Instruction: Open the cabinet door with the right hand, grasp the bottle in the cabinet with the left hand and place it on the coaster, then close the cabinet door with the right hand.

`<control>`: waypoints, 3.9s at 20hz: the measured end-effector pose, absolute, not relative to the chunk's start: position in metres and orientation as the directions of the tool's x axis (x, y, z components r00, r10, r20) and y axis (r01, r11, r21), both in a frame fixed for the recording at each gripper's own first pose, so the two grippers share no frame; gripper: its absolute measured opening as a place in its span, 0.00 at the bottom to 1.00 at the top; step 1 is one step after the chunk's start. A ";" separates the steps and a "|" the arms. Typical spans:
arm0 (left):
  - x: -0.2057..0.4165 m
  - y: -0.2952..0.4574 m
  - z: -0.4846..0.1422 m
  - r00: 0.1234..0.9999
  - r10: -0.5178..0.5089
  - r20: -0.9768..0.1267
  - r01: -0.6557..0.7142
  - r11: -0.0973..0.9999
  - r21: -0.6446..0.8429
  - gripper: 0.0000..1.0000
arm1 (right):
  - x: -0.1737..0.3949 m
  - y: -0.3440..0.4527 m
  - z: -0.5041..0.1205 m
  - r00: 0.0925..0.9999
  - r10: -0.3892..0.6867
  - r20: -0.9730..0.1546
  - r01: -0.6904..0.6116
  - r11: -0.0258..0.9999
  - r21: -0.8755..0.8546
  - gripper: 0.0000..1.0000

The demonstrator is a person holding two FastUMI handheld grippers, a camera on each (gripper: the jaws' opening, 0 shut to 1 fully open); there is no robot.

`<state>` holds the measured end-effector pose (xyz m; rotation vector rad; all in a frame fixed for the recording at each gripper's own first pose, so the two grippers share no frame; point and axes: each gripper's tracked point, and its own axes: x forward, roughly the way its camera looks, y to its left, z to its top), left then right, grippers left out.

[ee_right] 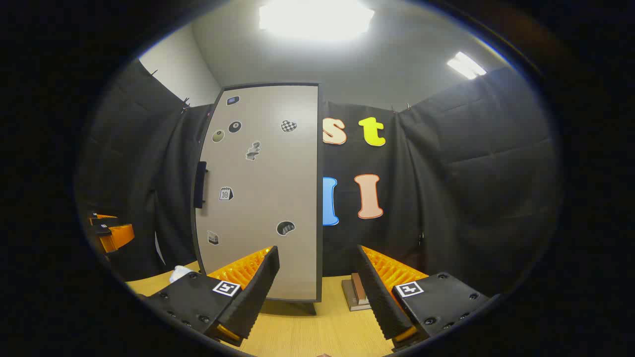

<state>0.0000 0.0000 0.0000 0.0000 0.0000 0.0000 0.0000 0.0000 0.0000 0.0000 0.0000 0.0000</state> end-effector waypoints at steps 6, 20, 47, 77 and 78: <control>0.006 -0.005 0.006 1.000 -0.005 0.007 0.005 1.000 0.013 0.81 | 0.007 0.003 0.001 1.000 0.016 -0.005 -0.016 1.000 0.003 0.98; 0.002 -0.002 0.001 1.000 0.013 0.009 -0.013 1.000 0.014 0.81 | 0.012 0.014 -0.006 0.998 0.054 -0.023 -0.054 0.999 0.002 0.97; -0.072 0.150 -0.012 0.953 0.304 0.006 -0.303 0.952 0.044 0.79 | 0.080 0.169 0.068 0.946 0.320 0.054 -0.323 0.945 0.051 0.98; -0.109 0.293 -0.060 0.880 0.471 -0.060 -0.470 0.882 0.035 0.81 | 0.213 0.326 0.060 0.932 0.329 -0.155 -0.315 0.943 0.108 0.58; -0.111 0.292 -0.059 0.880 0.471 -0.056 -0.470 0.882 0.033 0.79 | 0.214 0.328 0.060 0.927 0.334 -0.169 -0.318 0.941 0.115 0.49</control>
